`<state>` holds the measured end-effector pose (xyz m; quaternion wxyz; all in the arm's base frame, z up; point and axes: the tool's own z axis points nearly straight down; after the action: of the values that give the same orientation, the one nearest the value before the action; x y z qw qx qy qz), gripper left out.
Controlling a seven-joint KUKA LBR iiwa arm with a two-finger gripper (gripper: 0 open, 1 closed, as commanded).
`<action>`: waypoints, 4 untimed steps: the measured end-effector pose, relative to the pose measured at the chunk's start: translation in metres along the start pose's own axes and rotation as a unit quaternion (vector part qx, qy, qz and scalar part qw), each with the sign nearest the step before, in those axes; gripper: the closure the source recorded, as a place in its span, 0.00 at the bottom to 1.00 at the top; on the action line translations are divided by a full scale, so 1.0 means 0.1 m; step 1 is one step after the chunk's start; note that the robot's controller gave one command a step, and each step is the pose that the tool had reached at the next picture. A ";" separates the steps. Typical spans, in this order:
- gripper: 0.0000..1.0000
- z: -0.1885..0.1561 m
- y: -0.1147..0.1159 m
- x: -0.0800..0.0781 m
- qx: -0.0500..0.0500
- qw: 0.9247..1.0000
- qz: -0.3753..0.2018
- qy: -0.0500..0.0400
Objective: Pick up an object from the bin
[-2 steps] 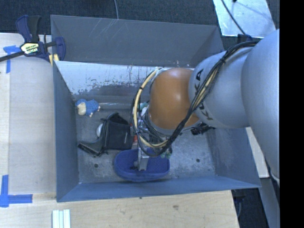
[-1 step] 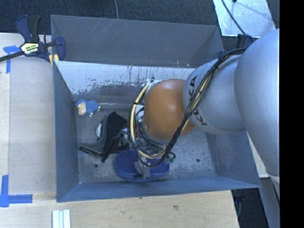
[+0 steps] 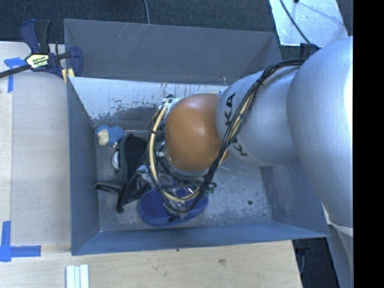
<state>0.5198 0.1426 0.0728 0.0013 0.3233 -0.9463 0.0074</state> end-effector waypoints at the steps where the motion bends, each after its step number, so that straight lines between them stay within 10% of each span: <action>1: 1.00 -0.02 0.08 -0.08 -0.004 1.000 -0.005 -0.012; 2: 1.00 -0.91 0.20 -0.24 -0.005 1.000 0.001 -0.010; 3: 1.00 -0.27 0.21 0.06 -0.006 0.993 -0.115 -0.006; 4: 0.00 -0.28 0.21 0.07 -0.006 0.993 -0.114 -0.006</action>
Offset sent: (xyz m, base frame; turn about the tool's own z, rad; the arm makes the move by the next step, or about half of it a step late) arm 0.0000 0.0000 0.0000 0.0000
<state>0.5017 0.1556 0.1002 -0.0013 0.4293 -0.9032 -0.0003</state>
